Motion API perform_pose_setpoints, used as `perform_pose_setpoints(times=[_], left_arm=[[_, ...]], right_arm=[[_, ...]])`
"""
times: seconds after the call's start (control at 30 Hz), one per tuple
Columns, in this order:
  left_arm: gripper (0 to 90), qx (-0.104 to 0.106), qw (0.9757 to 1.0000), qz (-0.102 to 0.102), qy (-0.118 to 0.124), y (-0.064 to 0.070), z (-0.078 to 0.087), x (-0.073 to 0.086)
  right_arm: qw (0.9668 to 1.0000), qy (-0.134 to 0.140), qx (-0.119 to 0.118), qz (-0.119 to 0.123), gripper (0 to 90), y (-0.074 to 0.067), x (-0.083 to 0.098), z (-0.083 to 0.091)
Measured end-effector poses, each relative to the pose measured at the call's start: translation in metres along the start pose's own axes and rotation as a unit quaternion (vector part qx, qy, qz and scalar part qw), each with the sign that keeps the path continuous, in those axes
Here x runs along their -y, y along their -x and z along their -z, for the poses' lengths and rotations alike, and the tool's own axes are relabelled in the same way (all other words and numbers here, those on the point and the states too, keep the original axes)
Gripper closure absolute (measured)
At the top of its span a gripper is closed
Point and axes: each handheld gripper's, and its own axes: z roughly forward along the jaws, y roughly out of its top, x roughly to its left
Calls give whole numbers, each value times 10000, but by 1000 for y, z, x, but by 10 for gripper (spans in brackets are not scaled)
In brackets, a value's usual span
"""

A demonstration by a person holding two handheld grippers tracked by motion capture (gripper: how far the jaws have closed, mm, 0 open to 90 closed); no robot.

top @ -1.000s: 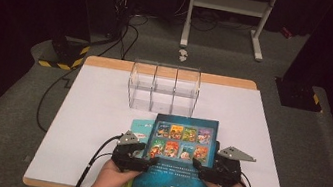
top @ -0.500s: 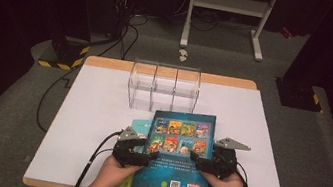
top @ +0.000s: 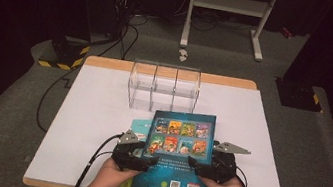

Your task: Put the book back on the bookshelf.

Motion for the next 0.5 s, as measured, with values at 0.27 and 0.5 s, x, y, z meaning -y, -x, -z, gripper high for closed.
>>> perform_pose_setpoints(times=[0.27,0.5], left_arm=[[155,-1,10000,8,53,0,0,2],[151,61,9999,39,71,-1,1,1]], right_arm=[[9999,29,44,-111,320,0,0,8],[9998,169,1,-42,389,-1,2,15]])
